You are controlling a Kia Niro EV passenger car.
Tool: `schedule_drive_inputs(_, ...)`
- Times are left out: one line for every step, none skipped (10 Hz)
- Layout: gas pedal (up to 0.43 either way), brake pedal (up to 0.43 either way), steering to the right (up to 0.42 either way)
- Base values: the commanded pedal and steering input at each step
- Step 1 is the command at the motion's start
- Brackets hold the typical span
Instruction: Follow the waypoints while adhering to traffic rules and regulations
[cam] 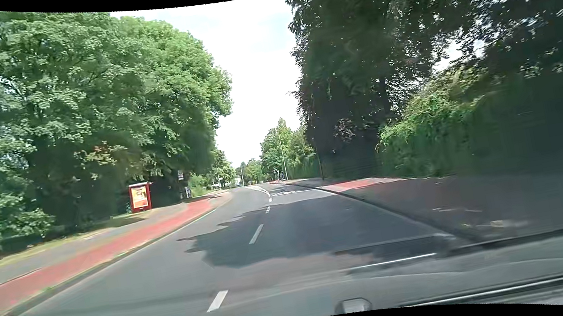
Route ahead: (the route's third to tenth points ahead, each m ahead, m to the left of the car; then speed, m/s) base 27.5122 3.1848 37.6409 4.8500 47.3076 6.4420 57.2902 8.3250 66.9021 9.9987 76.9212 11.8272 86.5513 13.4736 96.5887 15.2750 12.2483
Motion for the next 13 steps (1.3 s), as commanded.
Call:
schedule_drive_inputs(0.169,0.018,-0.017)
schedule_drive_inputs(0.169,0.018,-0.018)
schedule_drive_inputs(0.169,0.018,-0.018)
schedule_drive_inputs(0.169,0.018,-0.018)
schedule_drive_inputs(0.169,0.018,-0.018)
schedule_drive_inputs(0.169,0.018,-0.017)
schedule_drive_inputs(0.169,0.018,-0.016)
schedule_drive_inputs(0.169,0.018,-0.017)
schedule_drive_inputs(0.169,0.018,-0.017)
schedule_drive_inputs(0.177,0.018,-0.017)
schedule_drive_inputs(0.177,0.018,-0.017)
schedule_drive_inputs(0.177,0.018,-0.017)
schedule_drive_inputs(0.177,0.018,-0.017)
